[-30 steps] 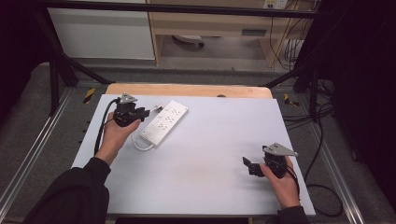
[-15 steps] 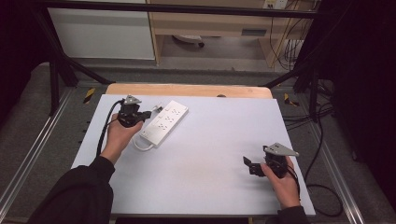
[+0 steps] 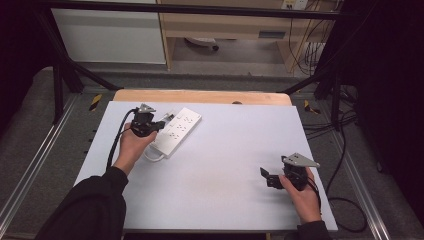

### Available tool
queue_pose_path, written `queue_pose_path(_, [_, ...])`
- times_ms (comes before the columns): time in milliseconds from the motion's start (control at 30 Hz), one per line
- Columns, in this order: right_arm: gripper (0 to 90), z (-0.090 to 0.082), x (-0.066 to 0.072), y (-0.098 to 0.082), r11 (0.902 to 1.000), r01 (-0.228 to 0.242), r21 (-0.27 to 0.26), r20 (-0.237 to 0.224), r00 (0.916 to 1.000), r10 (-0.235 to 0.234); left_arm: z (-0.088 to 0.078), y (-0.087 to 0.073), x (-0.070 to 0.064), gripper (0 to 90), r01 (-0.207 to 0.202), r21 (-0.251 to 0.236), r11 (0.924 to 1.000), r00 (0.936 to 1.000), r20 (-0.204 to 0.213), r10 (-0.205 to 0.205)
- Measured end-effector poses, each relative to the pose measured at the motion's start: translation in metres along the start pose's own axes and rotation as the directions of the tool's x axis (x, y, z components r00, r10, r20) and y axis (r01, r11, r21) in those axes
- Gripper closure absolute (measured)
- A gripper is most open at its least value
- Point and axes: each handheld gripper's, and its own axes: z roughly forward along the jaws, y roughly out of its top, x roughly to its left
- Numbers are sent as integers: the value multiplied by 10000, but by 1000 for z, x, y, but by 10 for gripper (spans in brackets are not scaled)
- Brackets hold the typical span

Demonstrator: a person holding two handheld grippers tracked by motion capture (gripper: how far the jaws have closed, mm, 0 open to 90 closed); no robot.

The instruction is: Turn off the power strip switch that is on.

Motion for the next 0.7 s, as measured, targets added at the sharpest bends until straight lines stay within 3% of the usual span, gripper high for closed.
queue_pose_path(233, [52,0,1,0,10000,61,-7,13,10000,-61,9,-3,4,899,41,151,9999,9999,-102,-40])
queue_pose_path(433, [53,0,0,0,10000,34,-8,-16,10000,-34,7,-1,4,899,80,-140,9999,9999,-126,-82])
queue_pose_path(567, [56,1,-2,0,10000,-14,4,-59,10000,14,9,-2,4,899,170,-49,9998,9995,-255,-171])
queue_pose_path(700, [54,0,-1,0,10000,54,-20,-30,10000,-54,13,-2,3,899,225,2,9997,9997,-133,-225])
